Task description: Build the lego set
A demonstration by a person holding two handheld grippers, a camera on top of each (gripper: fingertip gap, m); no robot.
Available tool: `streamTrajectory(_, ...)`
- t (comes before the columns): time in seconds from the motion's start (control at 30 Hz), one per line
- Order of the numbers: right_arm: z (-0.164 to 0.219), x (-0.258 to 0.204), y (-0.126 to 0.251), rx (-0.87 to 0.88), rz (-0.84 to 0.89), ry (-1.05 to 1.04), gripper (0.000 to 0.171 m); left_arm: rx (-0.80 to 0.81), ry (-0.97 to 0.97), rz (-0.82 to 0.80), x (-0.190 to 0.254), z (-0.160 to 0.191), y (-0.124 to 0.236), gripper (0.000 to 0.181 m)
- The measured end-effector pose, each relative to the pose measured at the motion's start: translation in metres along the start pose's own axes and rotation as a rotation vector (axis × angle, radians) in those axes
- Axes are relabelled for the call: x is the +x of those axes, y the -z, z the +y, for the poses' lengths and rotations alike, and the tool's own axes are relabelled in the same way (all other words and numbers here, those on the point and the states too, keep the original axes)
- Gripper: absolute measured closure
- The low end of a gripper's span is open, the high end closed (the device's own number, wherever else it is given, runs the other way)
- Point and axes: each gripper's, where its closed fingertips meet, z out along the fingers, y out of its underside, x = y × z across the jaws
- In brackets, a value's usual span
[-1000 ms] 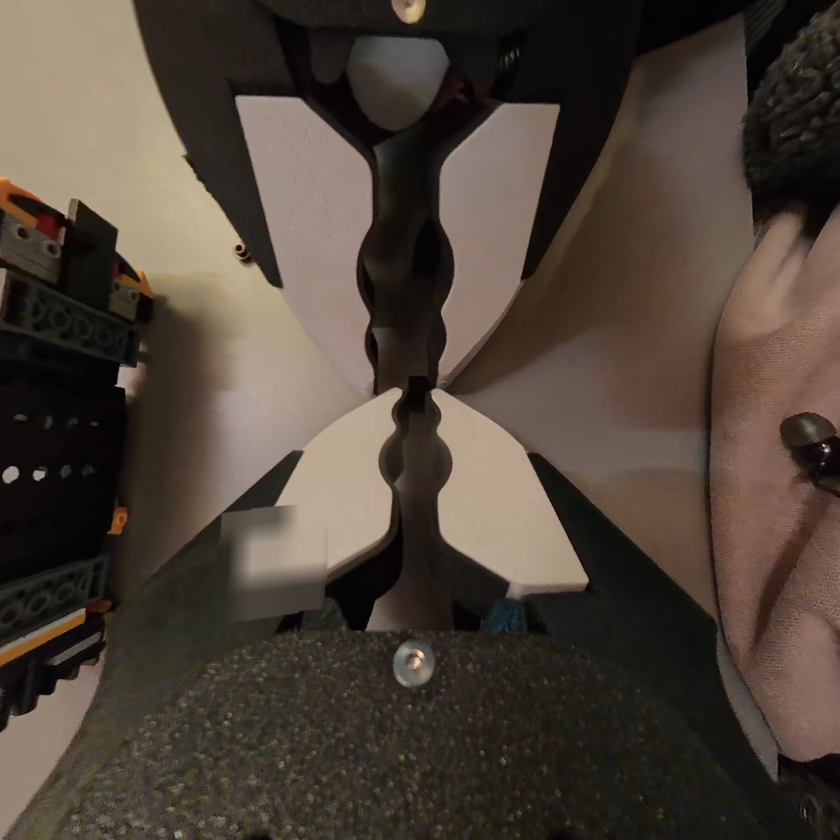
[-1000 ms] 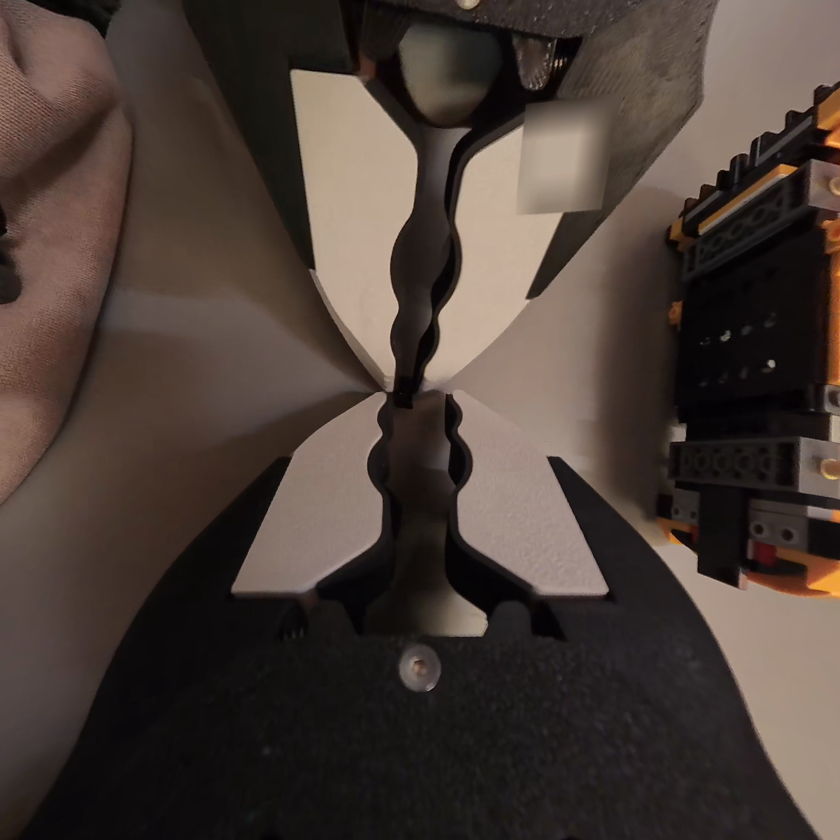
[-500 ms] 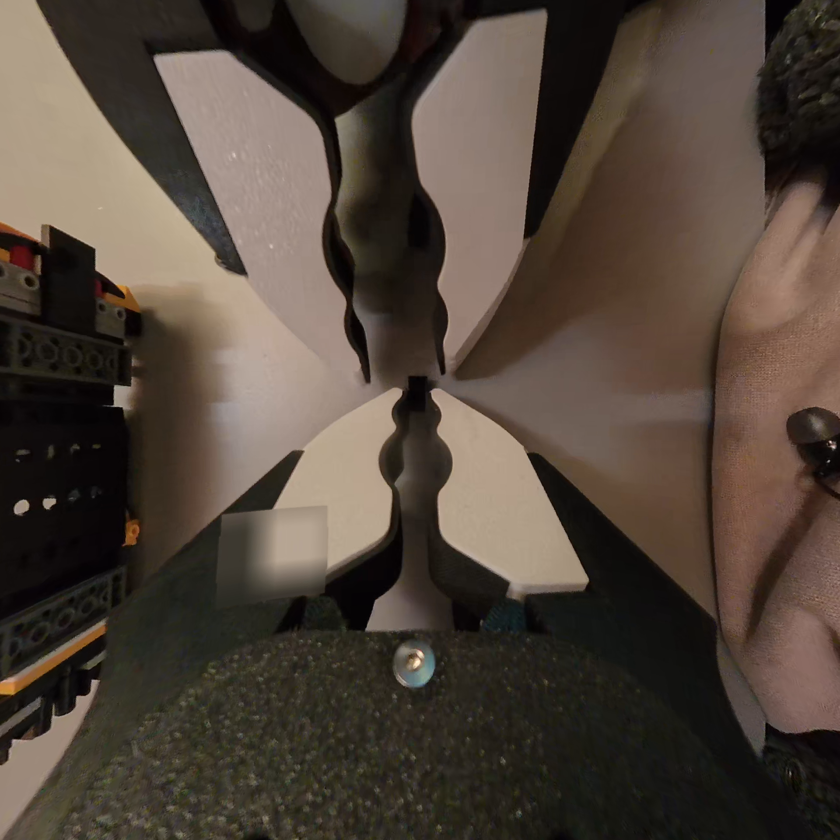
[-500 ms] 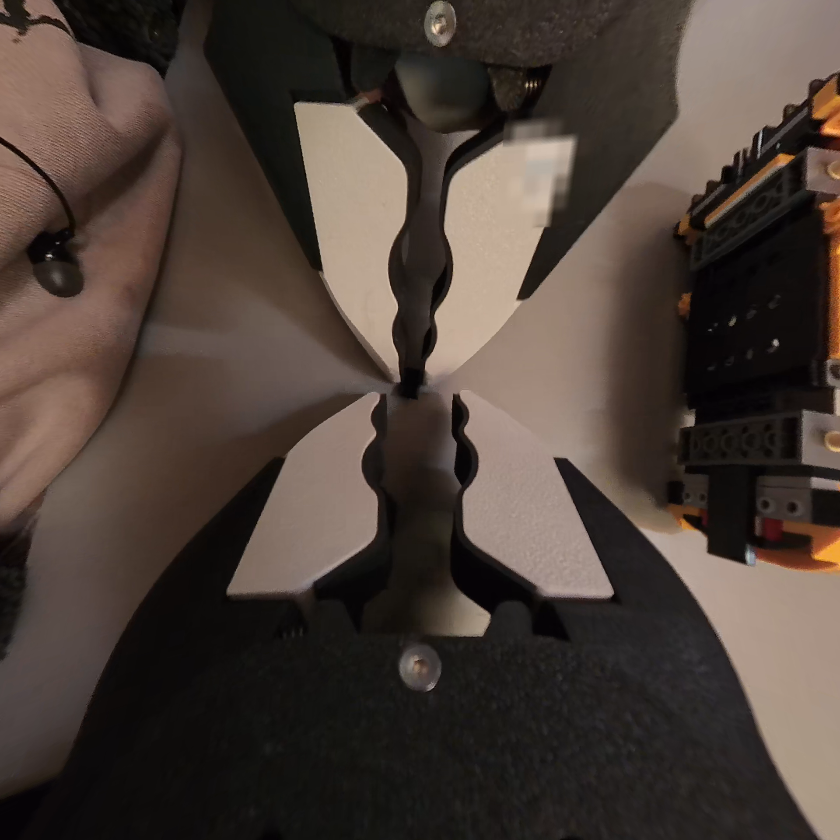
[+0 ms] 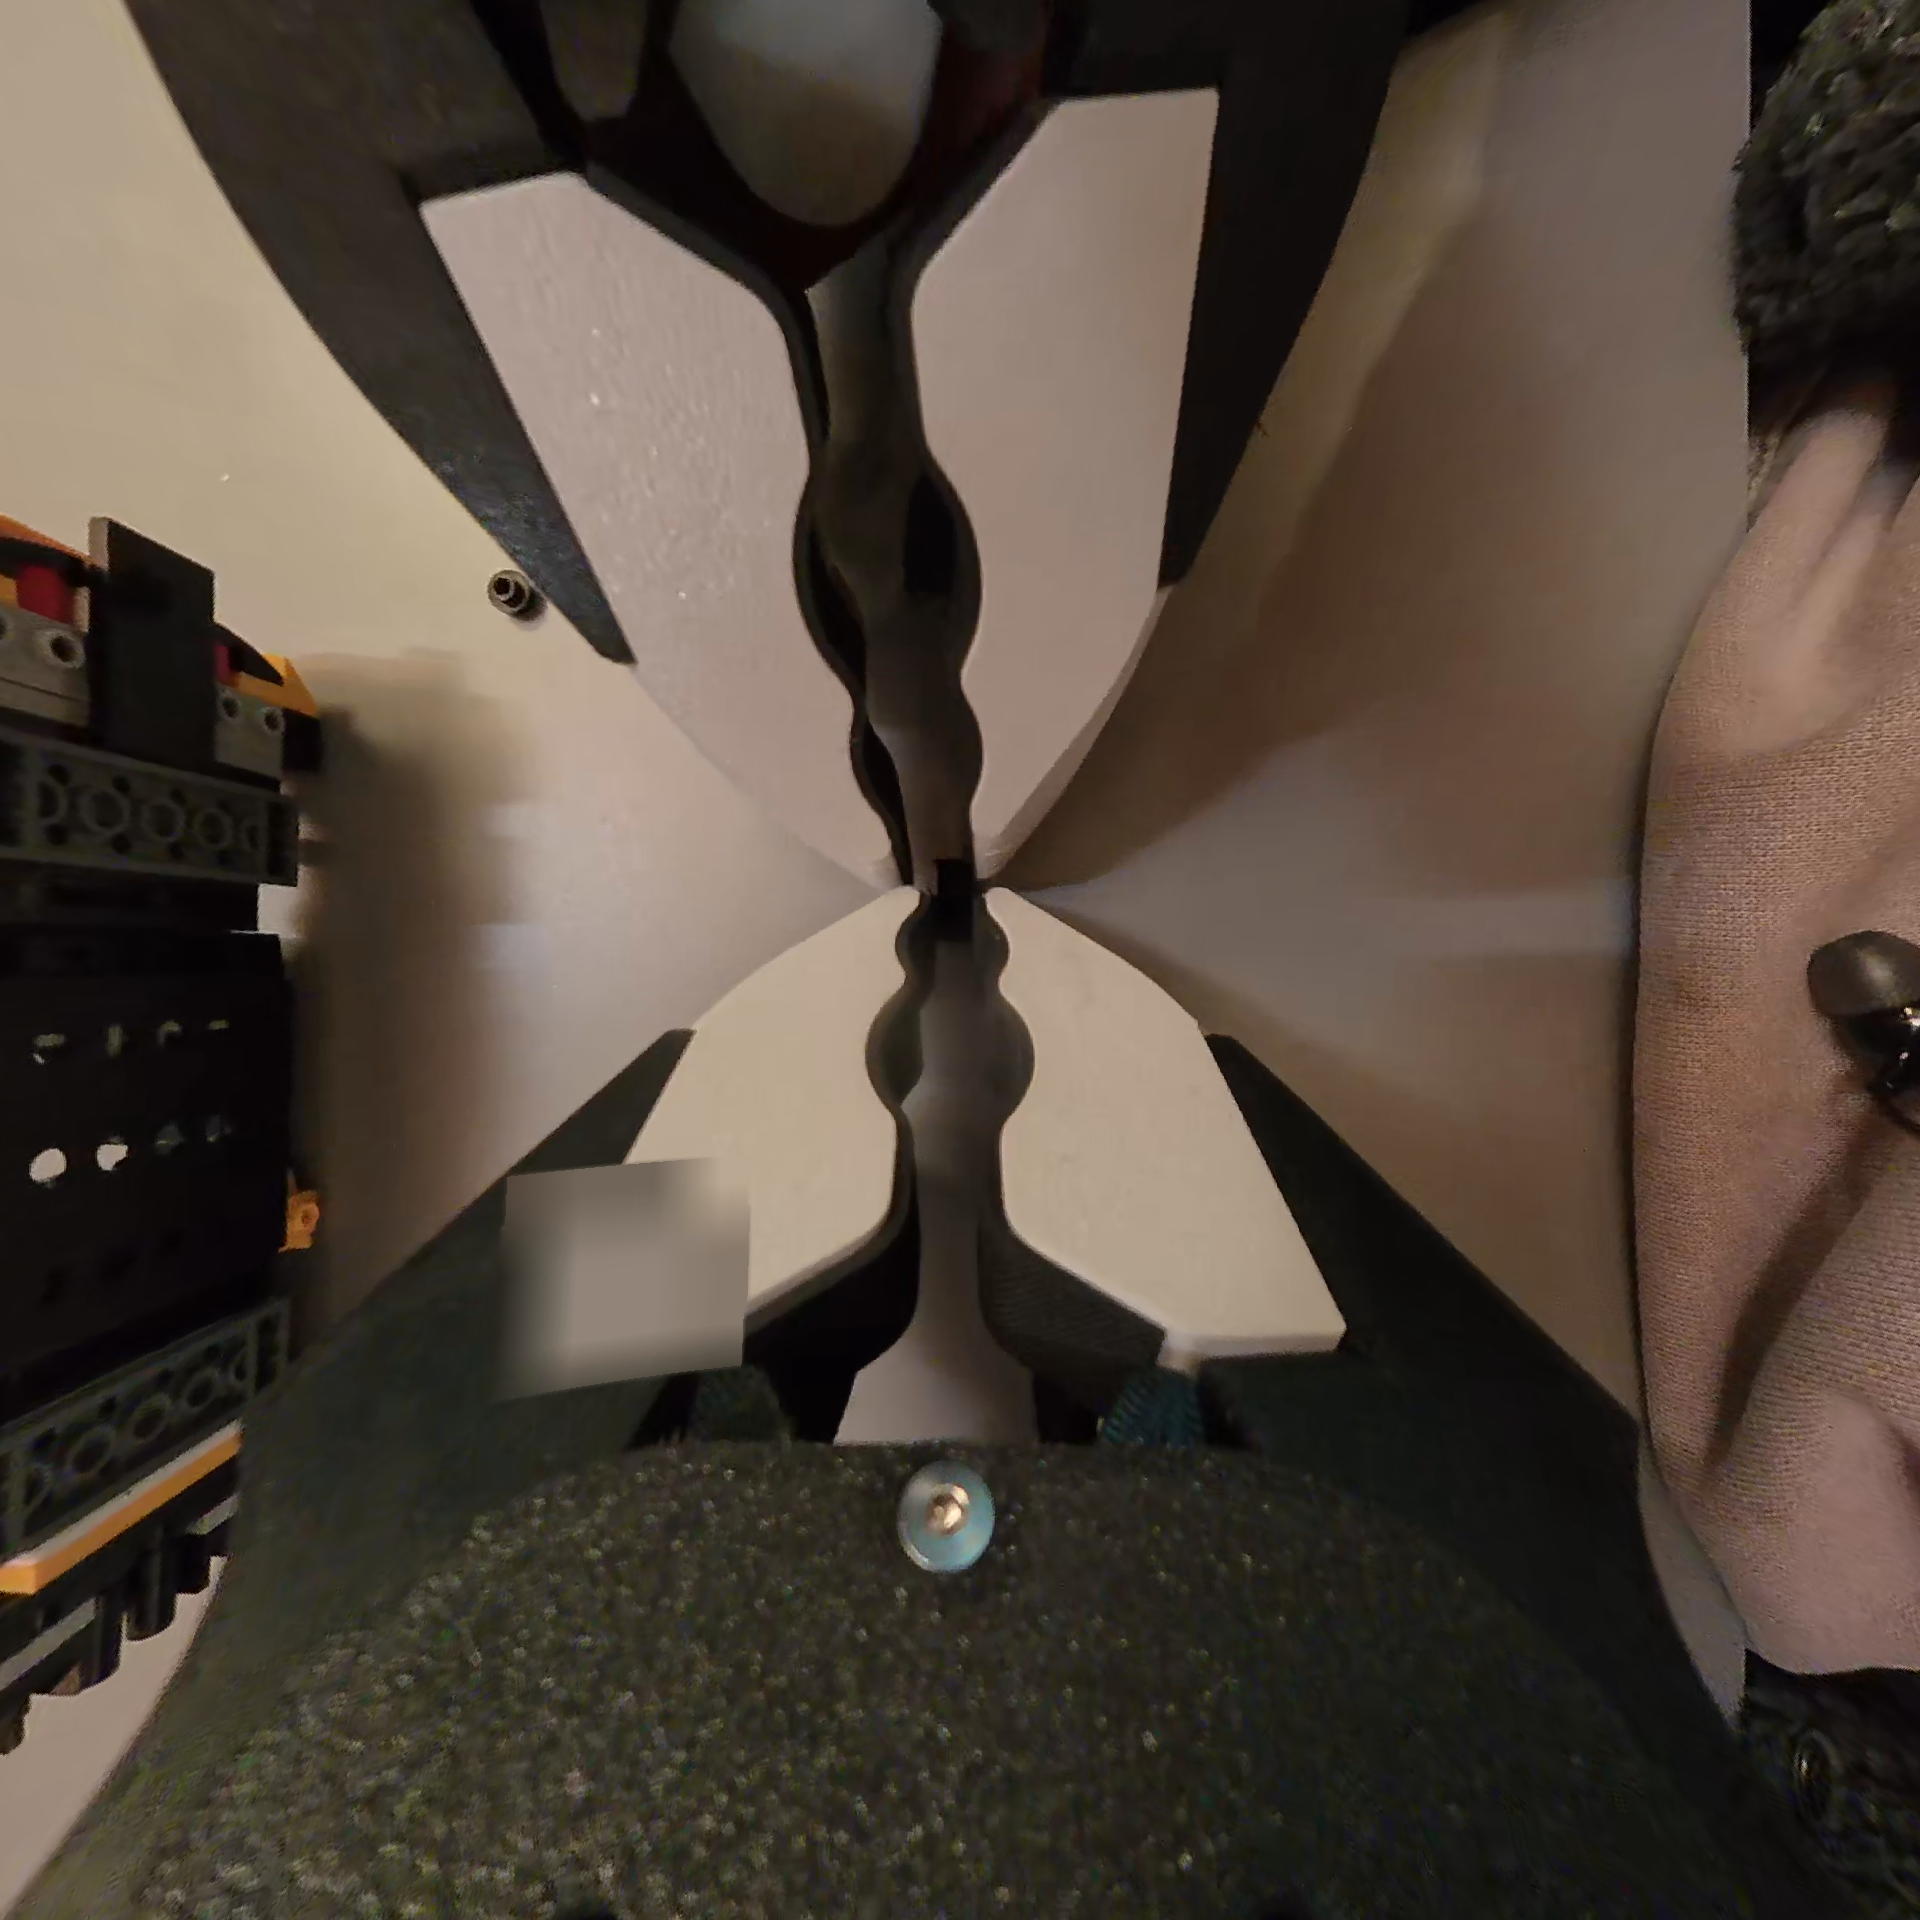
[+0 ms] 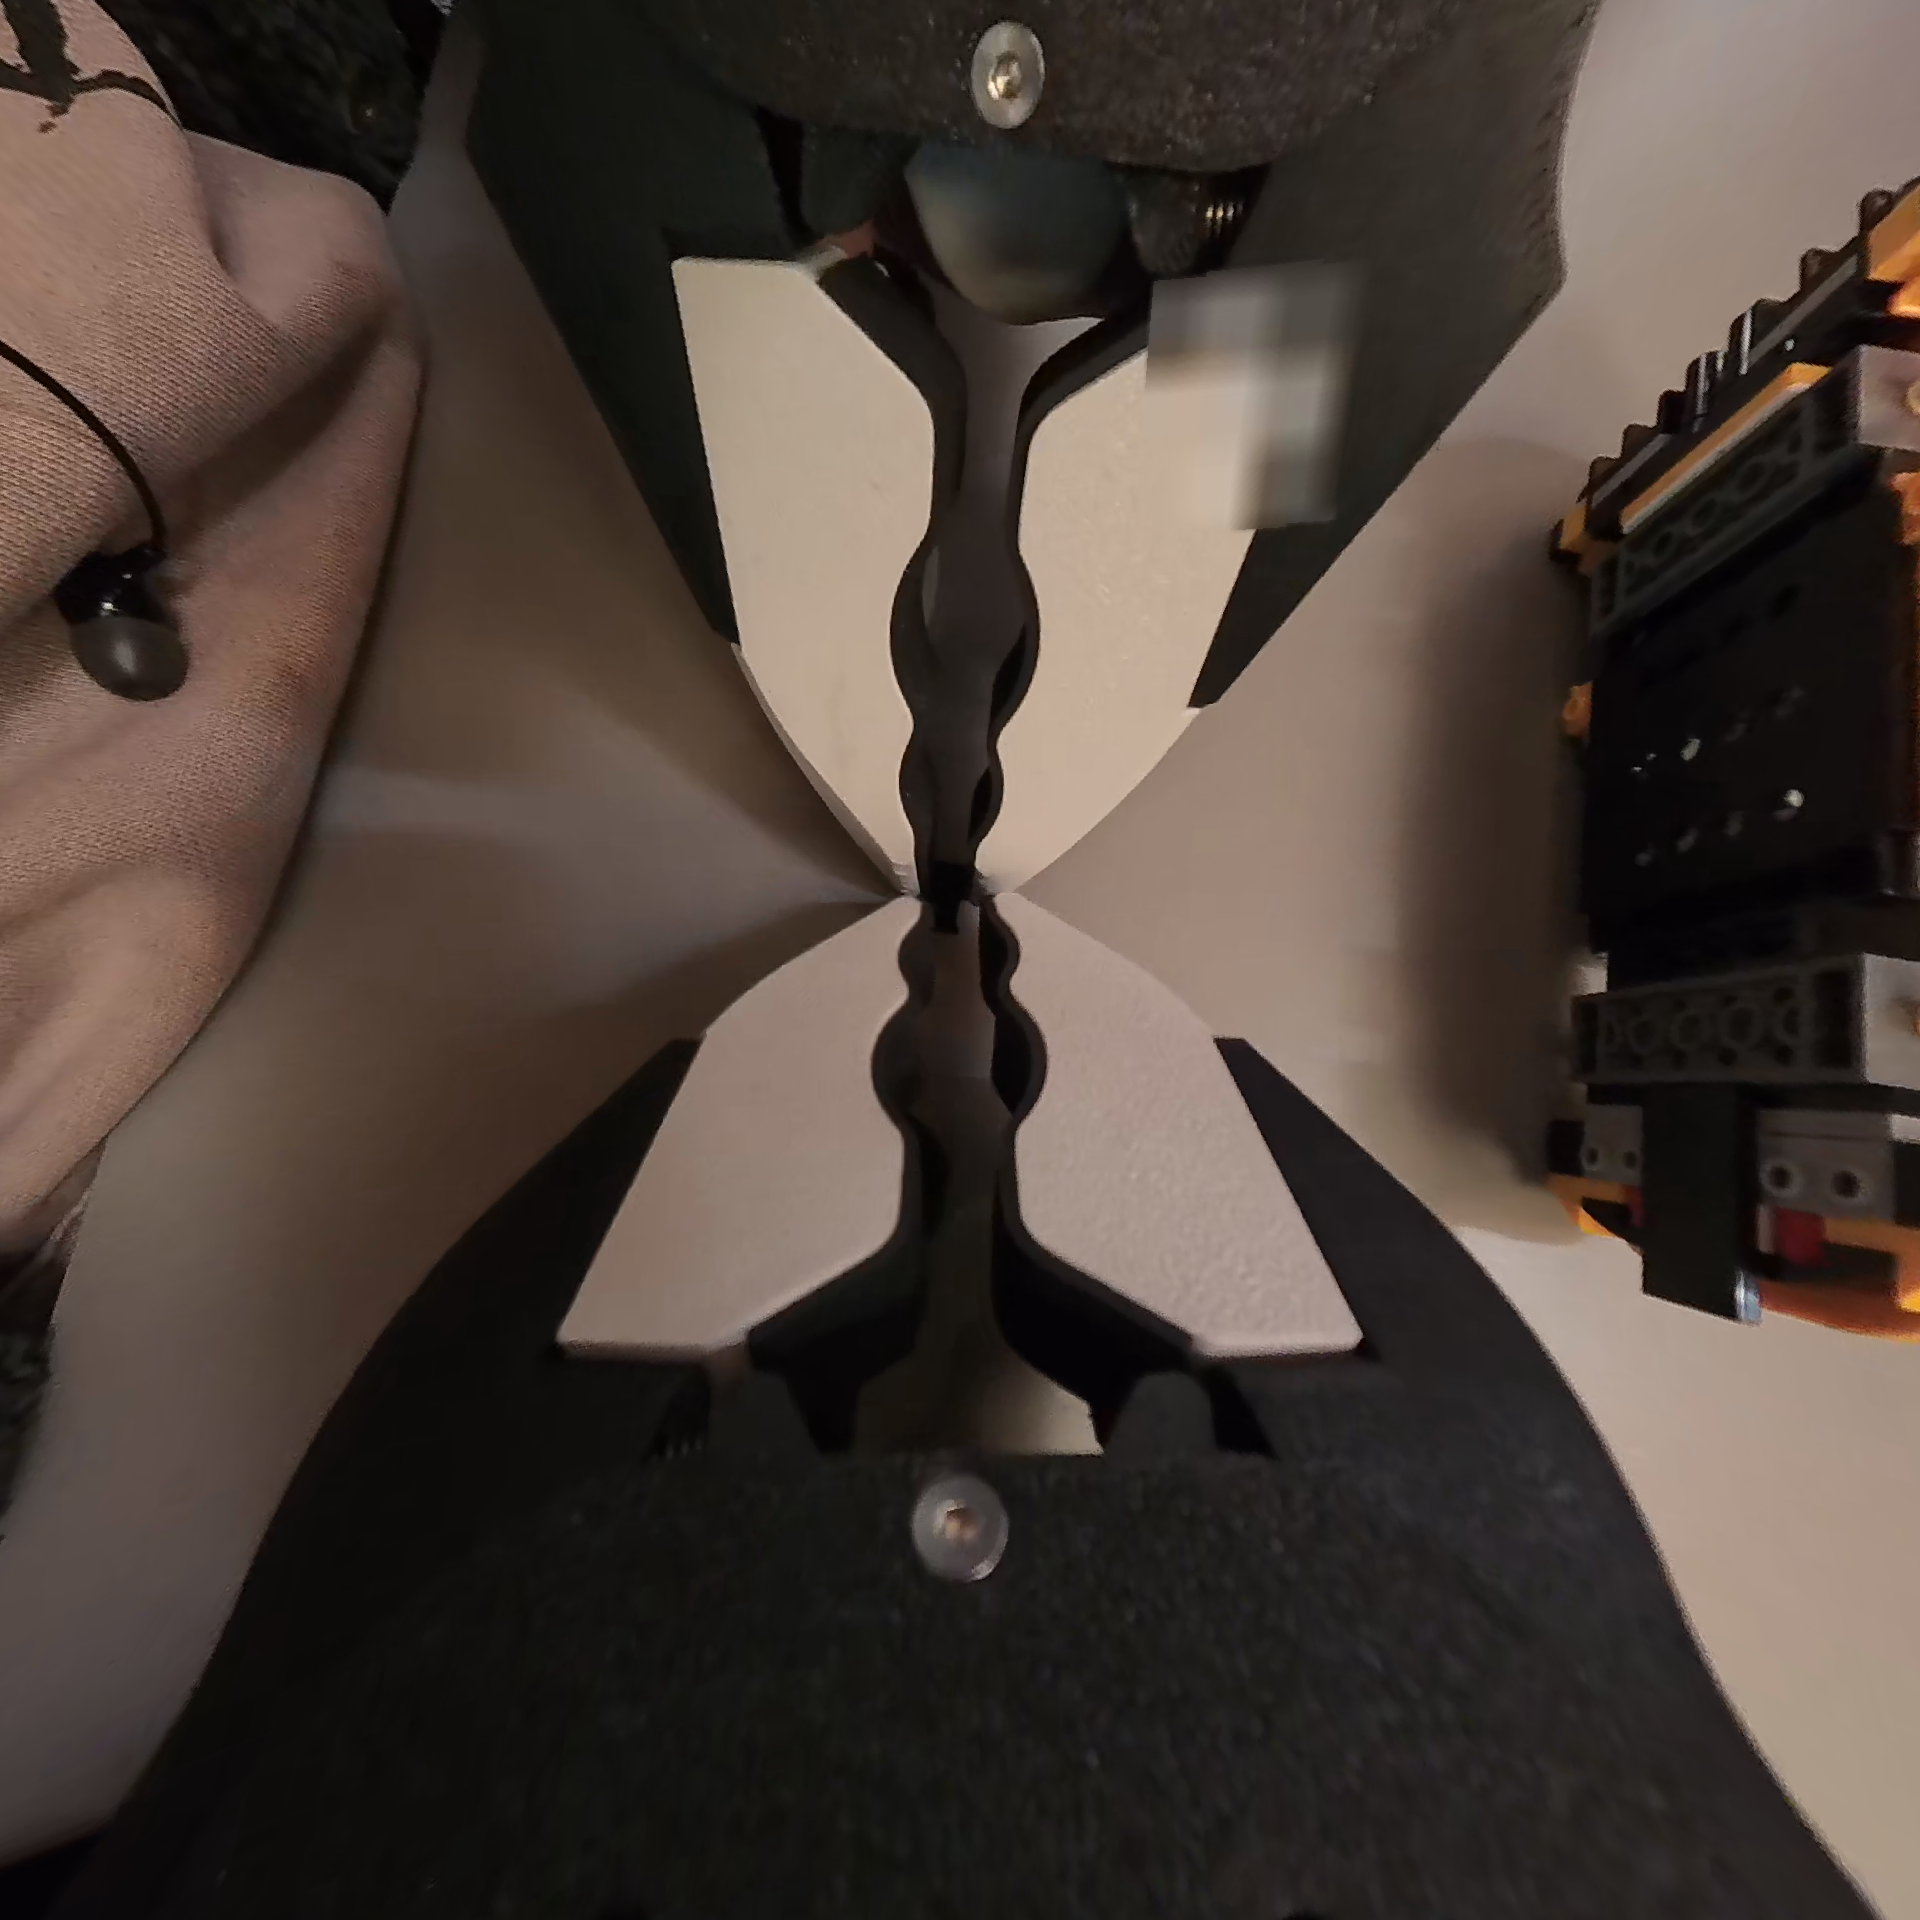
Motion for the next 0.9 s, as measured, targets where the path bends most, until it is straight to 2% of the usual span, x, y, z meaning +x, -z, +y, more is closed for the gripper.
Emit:
streamTrajectory(0.1,0.0004,-0.0004,-0.0006,-0.005,-0.002,-0.003,0.171,0.002,0.002,0.0,-0.0003,0.0001,-0.0001,0.175)
streamTrajectory(0.33,0.0013,0.0,-0.0007,-0.019,-0.007,-0.021,0.171,0.016,0.012,0.005,-0.0006,0.0002,-0.0003,0.175)
streamTrajectory(0.4,0.0019,-0.0009,-0.0001,-0.026,-0.017,-0.025,0.165,0.015,0.01,0.001,-0.0008,0.0004,-0.0002,0.175)
streamTrajectory(0.77,0.0027,-0.0021,-0.0021,-0.048,-0.018,-0.034,0.168,0.017,0.011,-0.008,-0.0015,0.0013,-0.0002,0.175)
streamTrajectory(0.9,0.0032,-0.0006,-0.002,-0.054,-0.014,-0.046,0.164,0.02,0.012,-0.008,-0.0015,0.0014,-0.0002,0.175)
